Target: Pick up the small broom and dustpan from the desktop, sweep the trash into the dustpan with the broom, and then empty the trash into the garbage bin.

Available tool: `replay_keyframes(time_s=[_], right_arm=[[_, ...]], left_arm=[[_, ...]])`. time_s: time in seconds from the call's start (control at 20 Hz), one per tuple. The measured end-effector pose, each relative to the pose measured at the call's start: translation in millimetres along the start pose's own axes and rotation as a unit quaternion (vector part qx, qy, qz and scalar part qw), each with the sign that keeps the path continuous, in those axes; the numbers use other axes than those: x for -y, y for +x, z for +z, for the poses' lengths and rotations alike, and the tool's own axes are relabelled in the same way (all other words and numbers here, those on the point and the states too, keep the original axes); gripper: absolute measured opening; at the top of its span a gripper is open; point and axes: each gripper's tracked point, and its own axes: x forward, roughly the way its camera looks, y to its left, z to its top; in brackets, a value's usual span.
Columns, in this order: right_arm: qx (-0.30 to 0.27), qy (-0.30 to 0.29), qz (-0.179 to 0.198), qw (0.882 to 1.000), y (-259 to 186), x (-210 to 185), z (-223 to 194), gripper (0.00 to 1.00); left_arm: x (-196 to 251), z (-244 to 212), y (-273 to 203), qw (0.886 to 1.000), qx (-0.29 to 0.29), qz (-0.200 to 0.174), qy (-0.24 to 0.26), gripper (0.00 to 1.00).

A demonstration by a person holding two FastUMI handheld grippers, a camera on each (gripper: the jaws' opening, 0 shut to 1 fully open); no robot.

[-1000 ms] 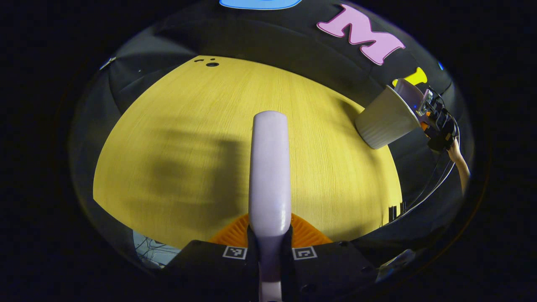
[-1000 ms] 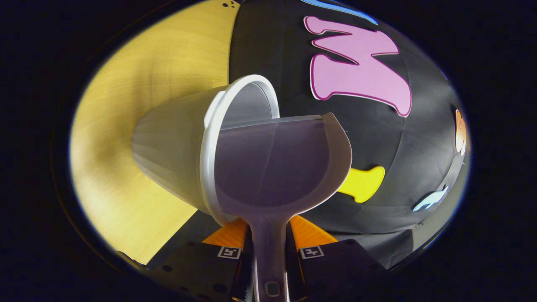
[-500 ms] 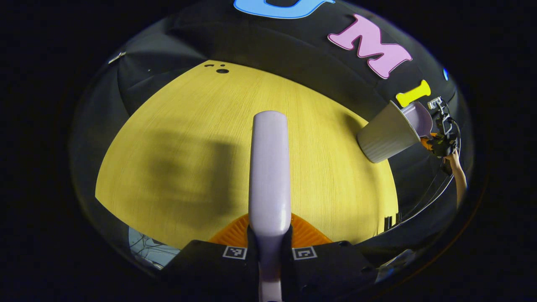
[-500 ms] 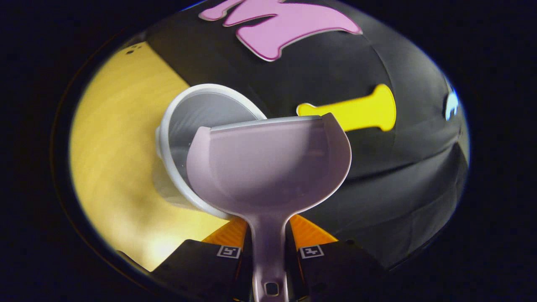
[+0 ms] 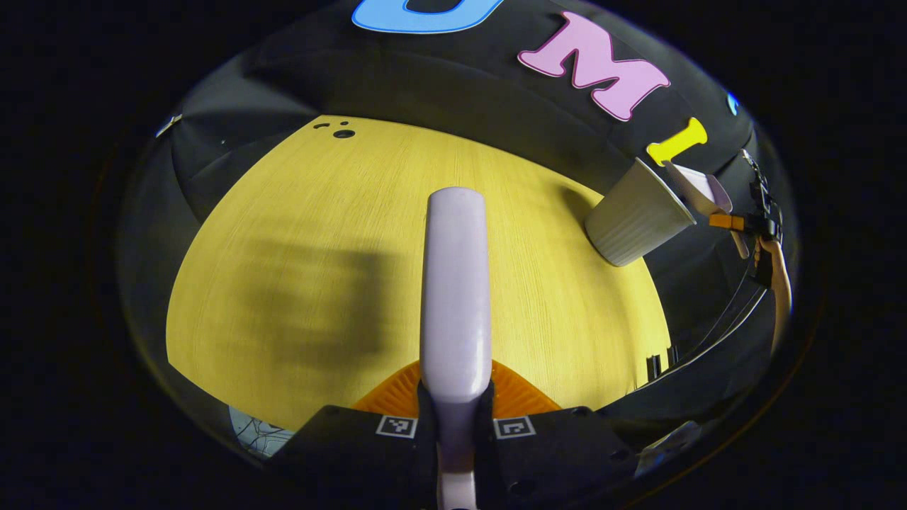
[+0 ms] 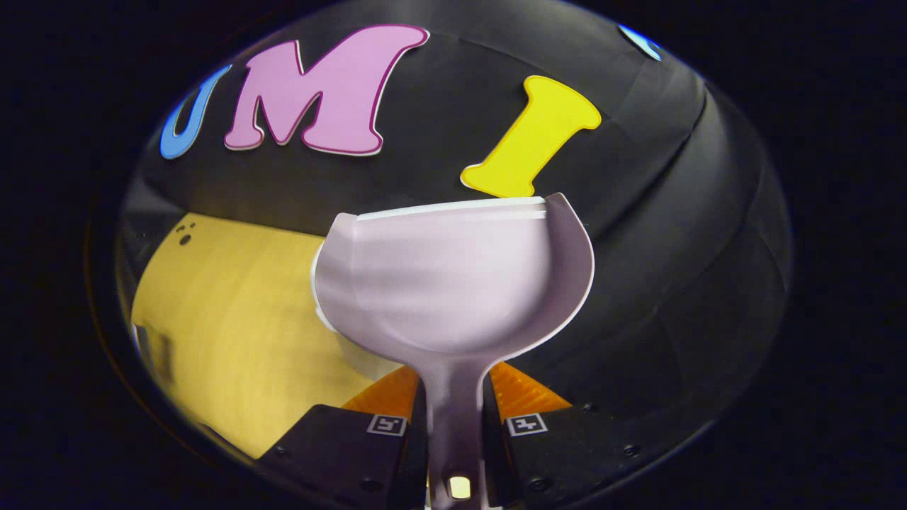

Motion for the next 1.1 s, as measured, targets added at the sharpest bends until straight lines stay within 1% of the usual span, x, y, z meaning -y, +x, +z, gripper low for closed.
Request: replay_keyframes(time_s=[0.1,0.2,0.25,0.35,0.4,0.45,0.5,0.55,0.6,0.65,0.85,0.9,0.95,1.0,1.1], right_arm=[[0.016,0.032,0.029,0.999,-23,-16,10,0.36],[0.029,0.058,0.069,0.996,-52,-48,15,0.36],[0.034,0.065,0.088,0.993,-62,-66,17,0.39],[0.039,0.066,0.125,0.989,-83,-100,17,0.39],[0.038,0.061,0.144,0.987,-93,-119,13,0.36],[0.036,0.055,0.162,0.985,-99,-137,7,0.36],[0.032,0.049,0.179,0.982,-104,-154,0,0.36],[0.025,0.044,0.195,0.979,-110,-174,-10,0.39],[0.016,0.04,0.213,0.976,-114,-192,-22,0.36],[0.007,0.033,0.228,0.973,-117,-209,-36,0.36],[-0.048,0.017,0.26,0.964,-102,-263,-102,0.36],[-0.066,0.019,0.266,0.962,-95,-272,-121,0.39],[-0.084,0.02,0.269,0.959,-89,-281,-142,0.33],[-0.099,0.019,0.267,0.958,-83,-286,-159,0.36],[-0.127,0.013,0.259,0.957,-72,-282,-181,0.36]], left_arm=[[-1,0,2,1.0,-0.001,-0.003,0.006,0.25],[0,0,2,1.0,-0.003,-0.006,0.009,0.25],[0,0,2,1.0,-0.004,-0.008,0.012,0.25],[0,1,2,1.0,-0.002,-0.008,0.023,0.25],[0,2,2,1.0,-0.002,-0.007,0.028,0.25],[-1,2,3,0.999,-0.001,-0.004,0.033,0.25],[-2,2,3,0.999,-0.001,-0.002,0.038,0.25],[-4,0,4,0.999,-0.001,0.0,0.043,0.25],[-5,0,5,0.999,-0.002,0.003,0.047,0.25],[-7,-1,8,0.999,-0.003,0.009,0.052,0.25],[-16,-8,29,0.998,-0.021,0.035,0.05,0.25],[-19,-8,35,0.998,-0.026,0.043,0.05,0.25],[-21,-8,43,0.997,-0.032,0.052,0.05,0.25],[-26,-8,49,0.996,-0.039,0.062,0.053,0.25],[-32,-9,63,0.993,-0.05,0.086,0.065,0.25]])
